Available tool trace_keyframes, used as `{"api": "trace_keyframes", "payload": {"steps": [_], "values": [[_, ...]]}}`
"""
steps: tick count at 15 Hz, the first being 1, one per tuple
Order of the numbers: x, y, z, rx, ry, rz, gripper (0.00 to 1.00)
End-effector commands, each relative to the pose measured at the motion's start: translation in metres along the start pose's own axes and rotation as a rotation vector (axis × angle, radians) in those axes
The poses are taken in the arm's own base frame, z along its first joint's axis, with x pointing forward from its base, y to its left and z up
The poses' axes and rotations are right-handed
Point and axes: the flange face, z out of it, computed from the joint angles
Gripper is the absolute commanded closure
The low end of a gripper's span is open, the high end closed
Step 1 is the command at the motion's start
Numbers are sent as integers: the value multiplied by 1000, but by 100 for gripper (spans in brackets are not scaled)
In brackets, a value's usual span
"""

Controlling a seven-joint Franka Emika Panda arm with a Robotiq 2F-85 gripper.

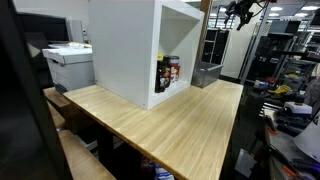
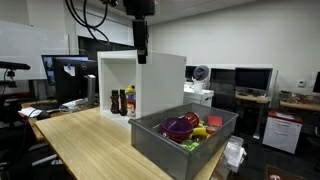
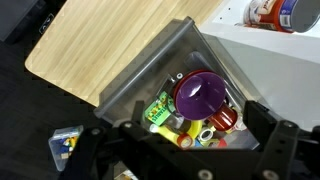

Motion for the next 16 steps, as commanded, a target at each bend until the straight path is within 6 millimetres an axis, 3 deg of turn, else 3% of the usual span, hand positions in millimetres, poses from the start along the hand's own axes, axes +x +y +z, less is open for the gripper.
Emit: {"api": "trace_keyframes", "payload": {"steps": [1, 11, 16], "values": [[21, 4, 5, -36, 12, 6, 0], [58, 3, 16, -213, 19, -76, 0], [81, -12, 37, -302, -8, -226, 0]]}}
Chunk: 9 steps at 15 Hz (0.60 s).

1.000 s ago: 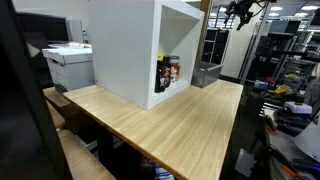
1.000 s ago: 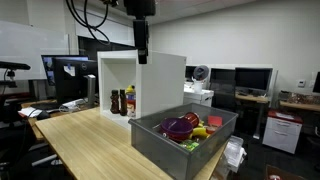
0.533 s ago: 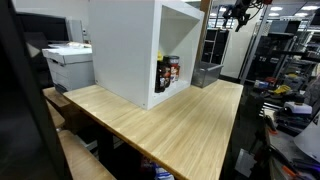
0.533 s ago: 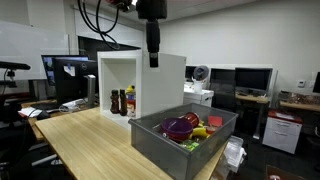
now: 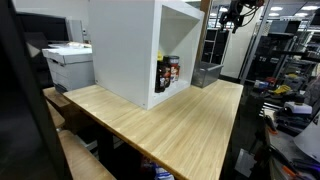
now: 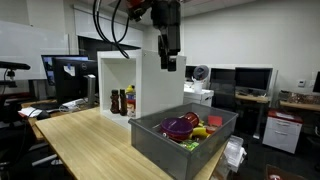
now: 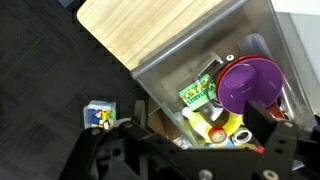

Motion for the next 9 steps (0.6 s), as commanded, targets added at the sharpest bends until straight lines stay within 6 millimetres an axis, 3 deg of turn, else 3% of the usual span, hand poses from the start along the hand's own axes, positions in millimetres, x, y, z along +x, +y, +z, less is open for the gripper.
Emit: {"api": "trace_keyframes", "payload": {"steps": [1, 9], "values": [[18, -9, 9, -54, -17, -109, 0], [47, -42, 28, -136, -17, -277, 0]]}}
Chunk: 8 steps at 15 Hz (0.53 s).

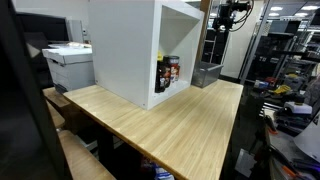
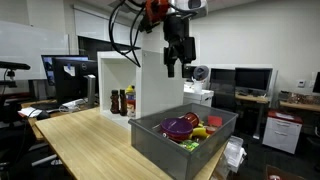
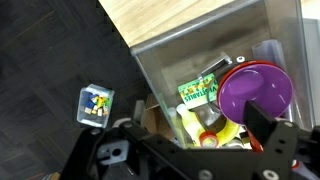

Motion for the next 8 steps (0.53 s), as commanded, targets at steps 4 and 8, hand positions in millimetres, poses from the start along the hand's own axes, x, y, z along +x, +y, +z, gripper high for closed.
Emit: {"api": "trace_keyframes", "payload": {"steps": [4, 8], "values": [[26, -19, 11, -67, -16, -154, 0], [42, -27, 21, -78, -17, -211, 0]]}}
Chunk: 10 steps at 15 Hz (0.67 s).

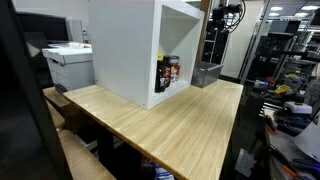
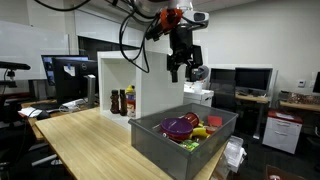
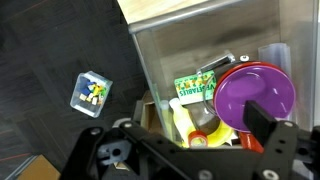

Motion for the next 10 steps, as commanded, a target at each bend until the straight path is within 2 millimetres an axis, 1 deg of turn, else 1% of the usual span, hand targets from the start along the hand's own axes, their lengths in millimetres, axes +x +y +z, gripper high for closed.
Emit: {"api": "trace_keyframes", "payload": {"steps": [1, 6, 8, 9, 10], "values": [[15, 2, 6, -17, -9, -68, 0], [27, 1, 12, -10, 19, -106, 0], [30, 2, 11, -19, 38, -122, 0], [29, 3, 8, -27, 48, -120, 0], [27, -2, 12, -20, 20, -83, 0]]}}
